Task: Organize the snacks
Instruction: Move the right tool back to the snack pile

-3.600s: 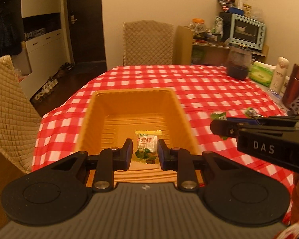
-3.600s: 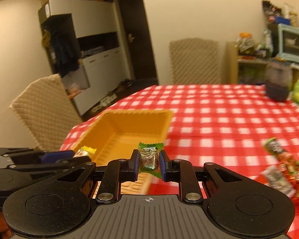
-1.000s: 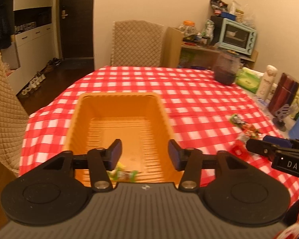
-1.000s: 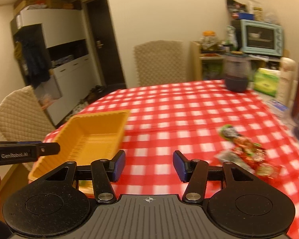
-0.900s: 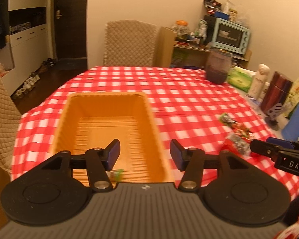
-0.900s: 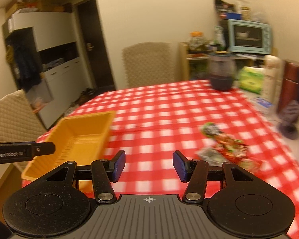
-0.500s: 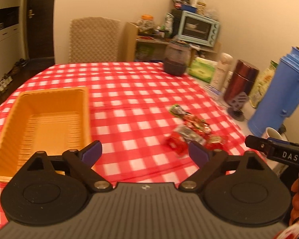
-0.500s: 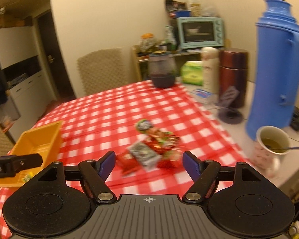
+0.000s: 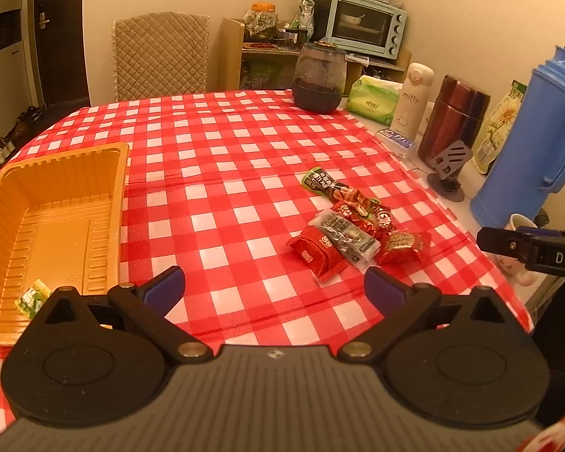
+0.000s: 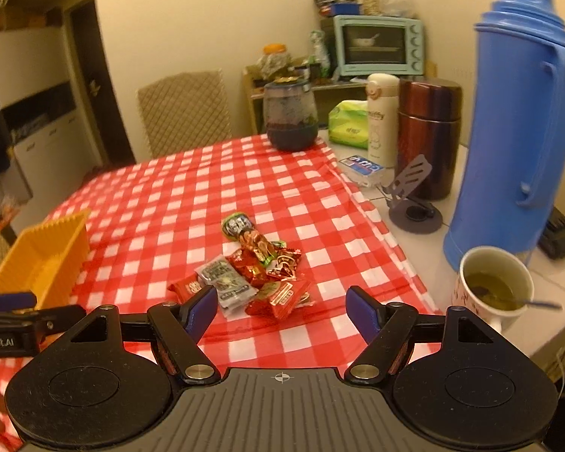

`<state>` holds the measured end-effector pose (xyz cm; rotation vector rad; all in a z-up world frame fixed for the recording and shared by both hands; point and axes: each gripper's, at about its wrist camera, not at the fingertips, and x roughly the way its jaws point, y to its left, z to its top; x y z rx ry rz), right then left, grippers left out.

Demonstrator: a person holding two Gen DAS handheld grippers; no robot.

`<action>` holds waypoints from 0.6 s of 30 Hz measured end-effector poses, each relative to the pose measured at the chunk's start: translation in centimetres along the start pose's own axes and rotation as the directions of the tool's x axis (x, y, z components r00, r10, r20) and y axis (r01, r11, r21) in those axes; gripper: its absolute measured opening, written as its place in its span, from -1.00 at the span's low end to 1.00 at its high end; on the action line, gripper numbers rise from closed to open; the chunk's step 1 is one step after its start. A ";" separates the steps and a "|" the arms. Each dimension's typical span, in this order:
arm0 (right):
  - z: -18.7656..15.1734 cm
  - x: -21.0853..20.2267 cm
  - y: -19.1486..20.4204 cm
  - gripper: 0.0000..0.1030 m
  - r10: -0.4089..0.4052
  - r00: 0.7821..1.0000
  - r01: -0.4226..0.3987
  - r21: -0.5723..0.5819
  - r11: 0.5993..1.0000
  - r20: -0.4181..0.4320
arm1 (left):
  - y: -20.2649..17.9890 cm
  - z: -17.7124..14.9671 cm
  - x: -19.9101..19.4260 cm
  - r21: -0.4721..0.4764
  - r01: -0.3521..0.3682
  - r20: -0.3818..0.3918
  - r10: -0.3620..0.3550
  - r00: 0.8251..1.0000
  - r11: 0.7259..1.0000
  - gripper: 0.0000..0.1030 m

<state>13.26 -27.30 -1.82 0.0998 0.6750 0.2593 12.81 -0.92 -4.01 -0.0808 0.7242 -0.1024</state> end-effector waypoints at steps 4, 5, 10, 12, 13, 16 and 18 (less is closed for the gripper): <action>0.5 2.1 -0.5 0.45 0.014 0.999 -0.018 -0.093 0.995 -0.045 | -0.2 0.3 1.8 0.003 0.000 -0.013 0.000 1.000 1.000 0.98; 0.5 2.7 -0.6 0.45 0.019 0.998 -0.025 -0.122 0.992 -0.055 | -0.3 0.4 2.3 0.005 -0.001 -0.021 0.001 1.000 1.000 0.98; 0.4 6.3 -1.1 0.45 0.049 0.993 -0.074 -0.250 0.965 -0.107 | -0.2 0.4 4.6 -0.023 0.012 -0.065 -0.014 0.998 1.000 0.98; 0.2 7.8 -1.2 0.45 0.072 0.990 -0.105 -0.287 0.952 -0.123 | -0.1 0.3 5.5 -0.030 0.011 -0.075 -0.013 0.997 1.000 0.98; 0.0 8.5 -1.3 0.45 0.085 0.987 -0.122 -0.300 0.946 -0.134 | 0.0 0.2 5.8 -0.030 0.010 -0.080 -0.012 0.997 1.000 0.98; -0.4 10.6 -1.6 0.45 0.113 0.981 -0.159 -0.320 0.934 -0.156 | 0.2 0.1 6.7 -0.032 0.020 -0.087 -0.023 0.996 0.999 0.98; -0.6 11.8 -1.8 0.45 0.126 0.978 -0.175 -0.326 0.929 -0.166 | 0.4 0.0 7.2 -0.033 0.026 -0.090 -0.029 0.996 0.999 0.98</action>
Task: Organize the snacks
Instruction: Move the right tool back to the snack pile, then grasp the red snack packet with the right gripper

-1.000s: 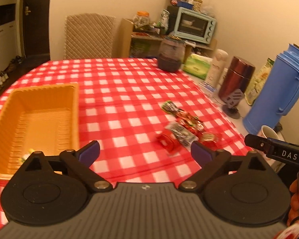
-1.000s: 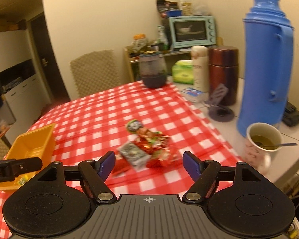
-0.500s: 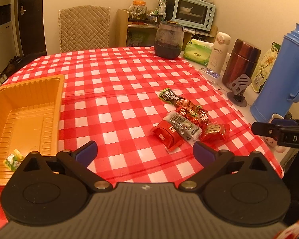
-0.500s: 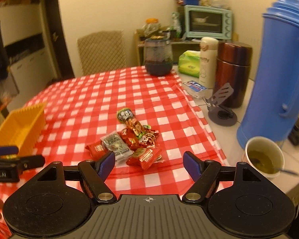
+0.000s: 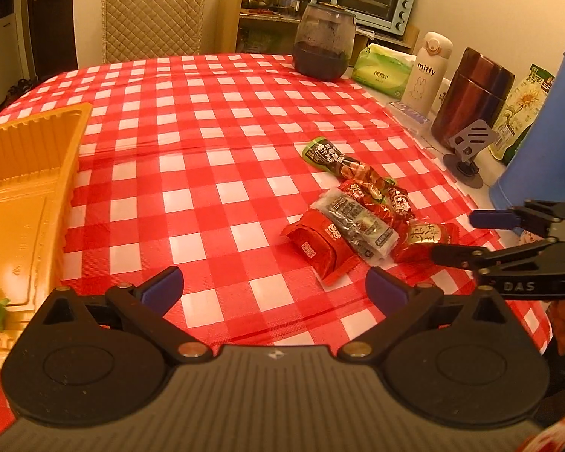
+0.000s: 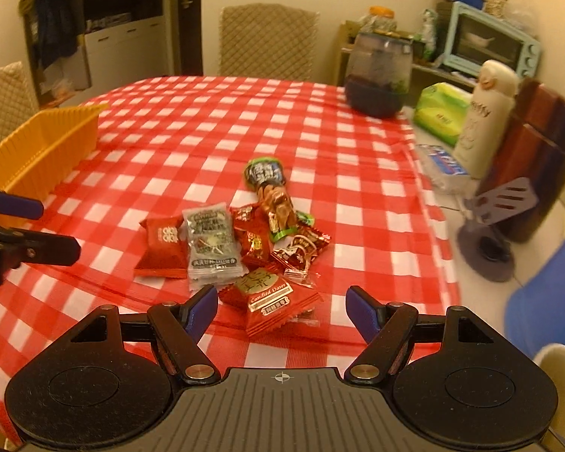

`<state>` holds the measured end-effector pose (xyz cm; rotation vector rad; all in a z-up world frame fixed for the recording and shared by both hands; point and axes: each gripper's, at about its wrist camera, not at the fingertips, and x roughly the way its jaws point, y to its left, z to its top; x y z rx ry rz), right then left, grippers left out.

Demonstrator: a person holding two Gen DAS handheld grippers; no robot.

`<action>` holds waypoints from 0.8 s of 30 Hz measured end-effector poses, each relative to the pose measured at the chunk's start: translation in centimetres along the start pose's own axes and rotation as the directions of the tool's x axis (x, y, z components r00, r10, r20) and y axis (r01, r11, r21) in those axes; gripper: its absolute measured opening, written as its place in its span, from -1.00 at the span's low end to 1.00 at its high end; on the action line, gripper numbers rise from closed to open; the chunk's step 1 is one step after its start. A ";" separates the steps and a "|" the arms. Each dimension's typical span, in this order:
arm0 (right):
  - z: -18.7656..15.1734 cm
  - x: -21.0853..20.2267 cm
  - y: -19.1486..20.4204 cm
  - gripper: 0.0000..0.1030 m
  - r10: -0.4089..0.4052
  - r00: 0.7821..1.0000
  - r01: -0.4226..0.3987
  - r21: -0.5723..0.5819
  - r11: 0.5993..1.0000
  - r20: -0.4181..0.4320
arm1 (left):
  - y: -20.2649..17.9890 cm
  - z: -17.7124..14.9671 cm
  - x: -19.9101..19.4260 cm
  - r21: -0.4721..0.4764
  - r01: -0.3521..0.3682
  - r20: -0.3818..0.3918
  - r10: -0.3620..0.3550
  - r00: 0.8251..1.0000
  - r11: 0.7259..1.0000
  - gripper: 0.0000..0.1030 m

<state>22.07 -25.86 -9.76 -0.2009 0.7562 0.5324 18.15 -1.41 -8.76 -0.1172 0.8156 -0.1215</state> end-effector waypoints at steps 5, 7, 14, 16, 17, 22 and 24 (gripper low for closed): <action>0.1 2.0 -0.6 0.45 0.043 0.999 -0.043 -0.034 0.999 0.008 | 0.3 0.2 1.0 -0.004 0.018 -0.010 -0.018 1.000 1.000 0.98; 0.0 2.5 -0.7 0.45 0.070 0.997 -0.070 -0.045 0.997 0.012 | 0.3 0.2 1.3 -0.001 0.020 -0.012 -0.020 1.000 1.000 0.98; -0.7 2.7 0.1 0.00 0.086 0.996 -0.085 -0.073 0.994 0.016 | 0.2 0.1 2.3 -0.011 0.032 -0.022 -0.032 0.999 0.999 0.97; -0.9 2.5 0.1 -0.01 0.088 0.996 -0.087 -0.068 0.994 0.022 | 0.0 0.0 2.5 -0.010 0.036 -0.024 -0.036 0.999 0.999 0.95; -1.0 2.3 0.2 -0.02 0.091 0.996 -0.089 -0.064 0.994 0.024 | 0.0 -0.1 2.6 -0.010 0.037 -0.024 -0.038 0.999 0.999 0.93; -1.3 1.7 0.1 -0.25 0.084 0.996 -0.083 -0.023 0.996 0.043 | -0.4 -0.1 3.2 -0.010 0.044 -0.024 -0.044 0.999 0.999 0.81; -1.4 1.5 0.2 -0.26 0.073 0.996 -0.072 -0.024 0.997 0.045 | -0.5 -0.1 3.5 -0.015 0.049 -0.017 -0.050 0.999 0.999 0.79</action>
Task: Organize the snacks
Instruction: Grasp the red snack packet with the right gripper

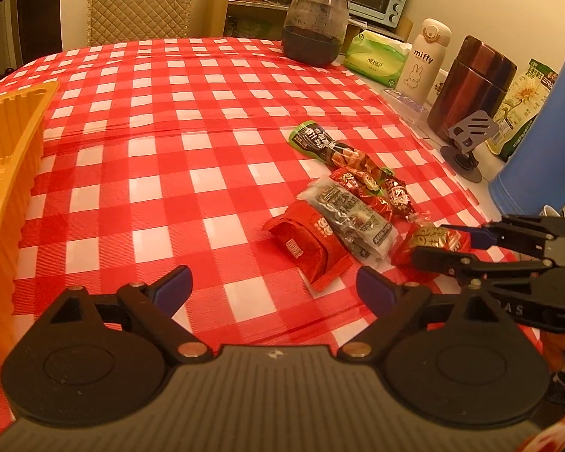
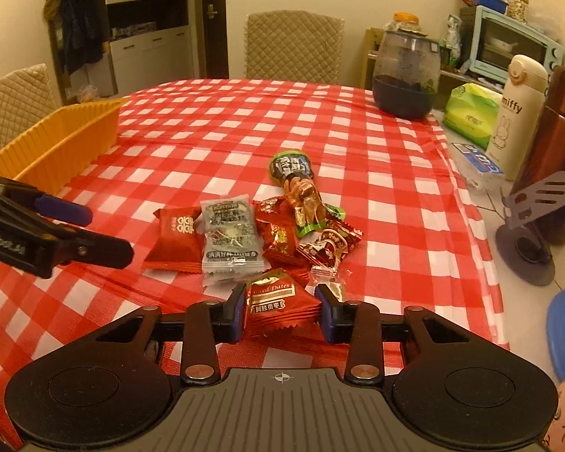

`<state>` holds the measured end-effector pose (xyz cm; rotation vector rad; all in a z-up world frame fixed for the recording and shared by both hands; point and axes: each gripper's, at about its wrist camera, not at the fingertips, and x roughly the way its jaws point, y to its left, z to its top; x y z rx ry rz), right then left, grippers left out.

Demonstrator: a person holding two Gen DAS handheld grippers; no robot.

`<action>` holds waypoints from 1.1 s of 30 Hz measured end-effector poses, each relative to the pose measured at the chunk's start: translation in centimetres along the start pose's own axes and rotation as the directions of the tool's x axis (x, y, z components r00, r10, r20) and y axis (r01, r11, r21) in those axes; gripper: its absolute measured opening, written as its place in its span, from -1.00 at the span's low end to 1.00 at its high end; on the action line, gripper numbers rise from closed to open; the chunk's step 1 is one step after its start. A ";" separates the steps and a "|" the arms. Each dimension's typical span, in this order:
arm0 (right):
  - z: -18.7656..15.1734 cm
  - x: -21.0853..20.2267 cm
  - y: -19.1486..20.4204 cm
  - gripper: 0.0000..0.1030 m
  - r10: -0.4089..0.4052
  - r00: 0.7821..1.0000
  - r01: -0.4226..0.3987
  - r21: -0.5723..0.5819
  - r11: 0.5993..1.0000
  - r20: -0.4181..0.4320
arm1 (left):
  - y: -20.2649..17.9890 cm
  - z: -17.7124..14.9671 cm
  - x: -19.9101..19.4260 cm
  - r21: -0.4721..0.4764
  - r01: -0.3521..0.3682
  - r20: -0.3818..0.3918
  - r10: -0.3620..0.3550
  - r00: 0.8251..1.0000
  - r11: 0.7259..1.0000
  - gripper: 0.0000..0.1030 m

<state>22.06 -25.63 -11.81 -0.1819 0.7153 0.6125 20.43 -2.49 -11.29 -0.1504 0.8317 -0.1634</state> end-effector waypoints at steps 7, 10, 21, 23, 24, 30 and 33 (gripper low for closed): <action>-0.1 -1.1 -0.4 -0.28 -0.024 0.999 0.022 0.041 0.999 0.039 | -0.6 0.5 1.5 -0.010 0.014 0.024 -0.013 1.000 1.000 0.43; -0.1 -1.2 -0.6 -0.28 -0.034 0.999 0.032 0.050 0.998 0.040 | -0.8 0.9 2.1 -0.017 0.016 0.034 -0.015 0.999 1.000 0.27; -0.4 -1.2 -0.9 -0.28 -0.056 0.997 0.052 0.102 0.993 0.045 | -1.8 1.5 4.0 -0.005 0.004 0.047 -0.004 0.999 1.000 0.01; -0.4 -1.2 -0.9 -0.28 -0.057 0.997 0.052 0.103 0.993 0.045 | -1.5 1.2 3.7 0.010 -0.006 0.044 0.006 0.999 1.000 -0.04; -0.4 -1.2 -0.9 -0.28 -0.057 0.997 0.052 0.103 0.993 0.046 | -1.4 1.0 3.4 0.013 -0.017 0.045 0.017 0.999 1.000 -0.05; -0.6 -1.3 -0.8 -0.28 -0.062 0.997 0.055 0.121 0.991 0.052 | -0.6 0.2 2.2 0.030 -0.051 0.057 0.049 0.997 0.998 -0.08; -0.6 -1.3 -0.7 -0.28 -0.063 0.997 0.056 0.124 0.991 0.053 | -0.9 0.3 2.5 0.039 -0.057 0.059 0.055 0.997 0.998 -0.08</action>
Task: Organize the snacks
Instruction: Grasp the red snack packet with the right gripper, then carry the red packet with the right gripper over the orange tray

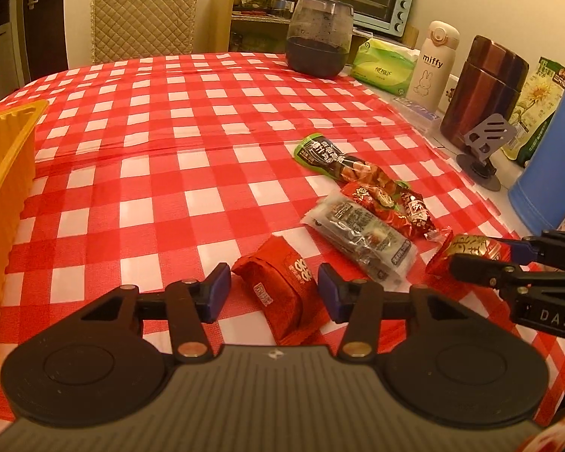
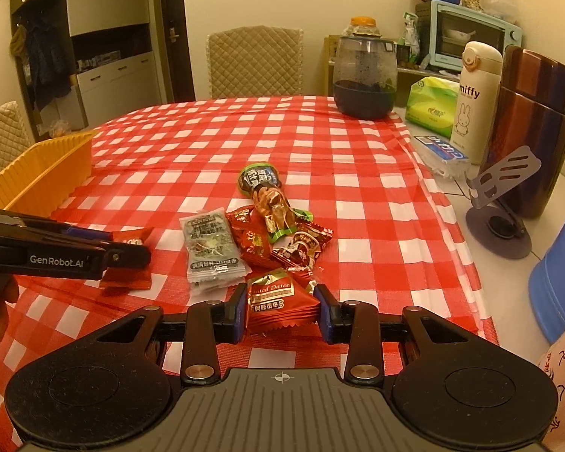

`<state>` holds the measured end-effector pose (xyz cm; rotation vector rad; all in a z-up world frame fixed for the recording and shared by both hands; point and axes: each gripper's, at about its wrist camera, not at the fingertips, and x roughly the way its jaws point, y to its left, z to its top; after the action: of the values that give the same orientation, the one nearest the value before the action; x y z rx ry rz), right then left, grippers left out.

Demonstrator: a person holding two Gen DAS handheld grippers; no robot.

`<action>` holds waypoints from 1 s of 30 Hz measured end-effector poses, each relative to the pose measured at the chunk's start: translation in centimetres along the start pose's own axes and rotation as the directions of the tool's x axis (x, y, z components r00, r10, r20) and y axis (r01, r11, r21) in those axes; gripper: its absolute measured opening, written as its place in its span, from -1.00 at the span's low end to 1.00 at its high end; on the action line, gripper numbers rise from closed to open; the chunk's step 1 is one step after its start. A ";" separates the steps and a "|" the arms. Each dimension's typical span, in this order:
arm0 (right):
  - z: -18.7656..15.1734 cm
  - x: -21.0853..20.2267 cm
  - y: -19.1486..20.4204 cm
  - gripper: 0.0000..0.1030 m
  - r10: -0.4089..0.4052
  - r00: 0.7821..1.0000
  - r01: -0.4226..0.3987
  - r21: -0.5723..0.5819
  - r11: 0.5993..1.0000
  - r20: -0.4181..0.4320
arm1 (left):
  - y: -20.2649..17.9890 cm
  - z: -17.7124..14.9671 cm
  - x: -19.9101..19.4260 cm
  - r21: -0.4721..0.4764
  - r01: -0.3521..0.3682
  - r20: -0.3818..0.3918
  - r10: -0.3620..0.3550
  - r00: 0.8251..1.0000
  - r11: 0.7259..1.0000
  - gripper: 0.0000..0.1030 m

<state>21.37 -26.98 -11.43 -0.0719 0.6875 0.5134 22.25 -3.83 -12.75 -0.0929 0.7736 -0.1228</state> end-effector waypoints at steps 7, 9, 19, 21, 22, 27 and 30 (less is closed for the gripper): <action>0.0 -0.1 0.0 -0.28 -0.004 1.000 0.004 0.004 1.000 -0.003 | -0.7 -0.3 0.0 0.043 0.007 0.010 -0.008 1.000 0.999 -0.29; 0.0 -0.1 0.1 -0.28 -0.006 1.000 0.006 0.003 1.000 -0.004 | -0.7 -0.4 -0.2 0.046 0.011 0.010 -0.011 1.000 0.999 -0.33; 0.9 -1.3 0.9 -0.28 -0.007 1.000 0.006 0.008 1.000 0.015 | 0.0 0.0 -3.0 0.041 0.012 0.016 -0.013 1.000 0.999 -0.41; 1.3 -1.8 1.3 -0.28 -0.006 1.000 0.006 0.004 1.000 0.024 | 0.2 0.1 -3.7 0.036 0.011 0.020 -0.012 1.000 0.999 -0.41; 1.4 -2.0 1.5 -0.28 -0.006 1.000 0.006 0.002 1.000 0.028 | 0.3 0.1 -4.1 0.032 0.010 0.023 -0.011 1.000 0.999 -0.41; 2.4 -3.2 2.7 -0.28 -0.004 0.999 0.004 -0.004 1.000 0.048 | 0.7 0.4 -6.3 0.021 0.009 0.036 -0.010 0.999 1.000 -0.41; 2.9 -4.0 3.6 -0.28 -0.003 0.998 0.003 -0.007 1.000 0.058 | 1.0 0.6 -7.8 0.008 0.009 0.047 -0.009 0.999 1.000 -0.41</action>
<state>18.75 -24.84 -6.28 -0.0640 0.6288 0.5131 17.28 -1.69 -7.06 -0.0914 0.7259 -0.1315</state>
